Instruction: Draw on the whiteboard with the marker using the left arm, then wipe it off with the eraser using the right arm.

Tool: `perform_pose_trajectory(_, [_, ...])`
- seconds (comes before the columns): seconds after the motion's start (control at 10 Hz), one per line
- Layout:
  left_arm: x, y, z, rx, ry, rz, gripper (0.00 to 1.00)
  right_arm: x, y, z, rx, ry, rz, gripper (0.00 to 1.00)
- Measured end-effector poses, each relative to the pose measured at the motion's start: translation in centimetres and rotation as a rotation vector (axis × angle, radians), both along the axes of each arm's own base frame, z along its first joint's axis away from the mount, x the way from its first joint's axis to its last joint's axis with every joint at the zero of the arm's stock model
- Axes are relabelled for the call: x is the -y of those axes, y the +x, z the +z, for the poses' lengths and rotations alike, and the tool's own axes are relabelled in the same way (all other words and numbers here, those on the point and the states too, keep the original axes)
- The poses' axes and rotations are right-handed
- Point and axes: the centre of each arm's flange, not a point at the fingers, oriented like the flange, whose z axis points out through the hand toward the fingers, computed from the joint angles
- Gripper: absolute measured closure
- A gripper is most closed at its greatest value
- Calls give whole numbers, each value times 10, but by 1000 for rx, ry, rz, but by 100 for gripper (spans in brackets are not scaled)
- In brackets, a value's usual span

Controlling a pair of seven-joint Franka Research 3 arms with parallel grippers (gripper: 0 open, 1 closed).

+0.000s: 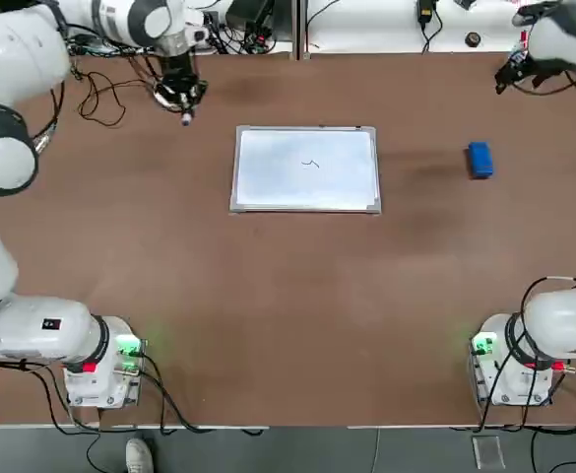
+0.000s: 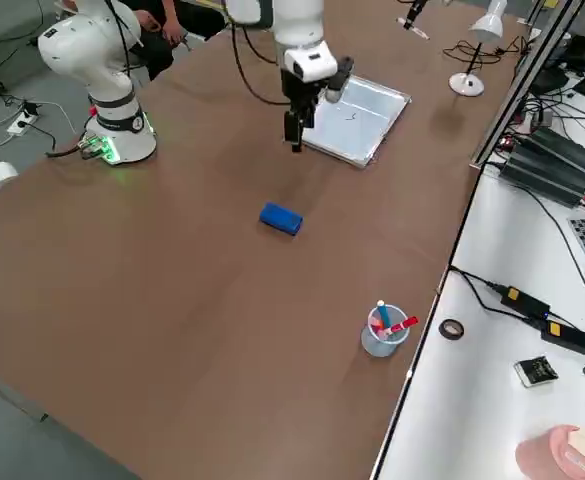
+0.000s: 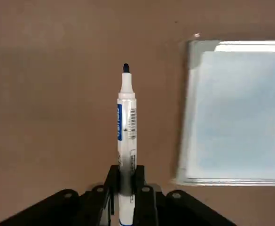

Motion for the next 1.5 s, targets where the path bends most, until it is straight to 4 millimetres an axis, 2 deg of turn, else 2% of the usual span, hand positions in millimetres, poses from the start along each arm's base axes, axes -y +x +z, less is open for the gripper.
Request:
perform_pose_trajectory(0.3, [-77, 6, -27, 39, -14, -76, 83, 11, -2, -35, 42, -4, 18, 0])
perform_pose_trajectory(0.4, [-96, 3, -43, 59, -2, -88, 83, 13, -1, -49, 52, -7, 36, 0])
perform_pose_trajectory(0.6, [-120, -10, -78, 100, 28, -104, 83, 16, -1, -78, 64, -14, 80, 0])
perform_pose_trajectory(0.9, [-145, -32, -121, 136, 12, -82, 83, 22, -6, -121, 37, -18, 127, 0])
perform_pose_trajectory(1.1, [-148, -44, -141, 149, -2, -55, 83, 24, -10, -143, 3, -15, 140, 0])
perform_pose_trajectory(1.5, [-146, -58, -163, 167, -3, 22, 83, 25, -15, -159, -78, -5, 144, 1])
